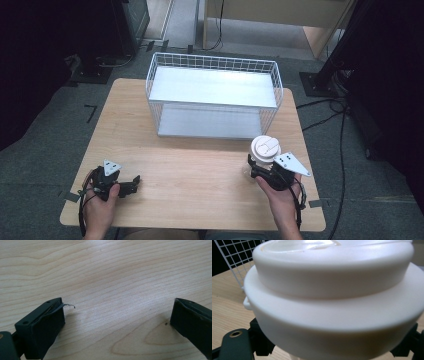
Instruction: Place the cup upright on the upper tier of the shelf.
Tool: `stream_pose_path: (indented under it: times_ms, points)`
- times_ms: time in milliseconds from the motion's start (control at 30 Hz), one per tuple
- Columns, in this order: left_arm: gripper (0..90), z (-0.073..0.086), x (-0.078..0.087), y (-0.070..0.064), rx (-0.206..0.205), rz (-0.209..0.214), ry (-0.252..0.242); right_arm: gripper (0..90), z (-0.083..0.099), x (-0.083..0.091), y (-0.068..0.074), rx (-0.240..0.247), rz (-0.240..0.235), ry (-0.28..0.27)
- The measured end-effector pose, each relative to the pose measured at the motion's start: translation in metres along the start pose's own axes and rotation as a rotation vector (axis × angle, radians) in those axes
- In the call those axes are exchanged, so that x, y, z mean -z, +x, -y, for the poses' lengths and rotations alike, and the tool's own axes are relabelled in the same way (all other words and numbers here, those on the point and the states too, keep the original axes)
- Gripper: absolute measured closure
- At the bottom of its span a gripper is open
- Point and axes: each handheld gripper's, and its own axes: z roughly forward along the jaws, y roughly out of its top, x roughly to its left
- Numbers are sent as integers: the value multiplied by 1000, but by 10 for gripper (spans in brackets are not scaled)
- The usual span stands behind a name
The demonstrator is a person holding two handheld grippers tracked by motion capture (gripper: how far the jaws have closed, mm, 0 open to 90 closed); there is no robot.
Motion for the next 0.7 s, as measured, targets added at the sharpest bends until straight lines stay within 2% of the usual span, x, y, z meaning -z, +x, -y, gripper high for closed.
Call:
stream_pose_path:
  times_ms: [700]
  points:
    - [0,0,0,0,0,0,1,156,-39,5,12,28,-20,-51]
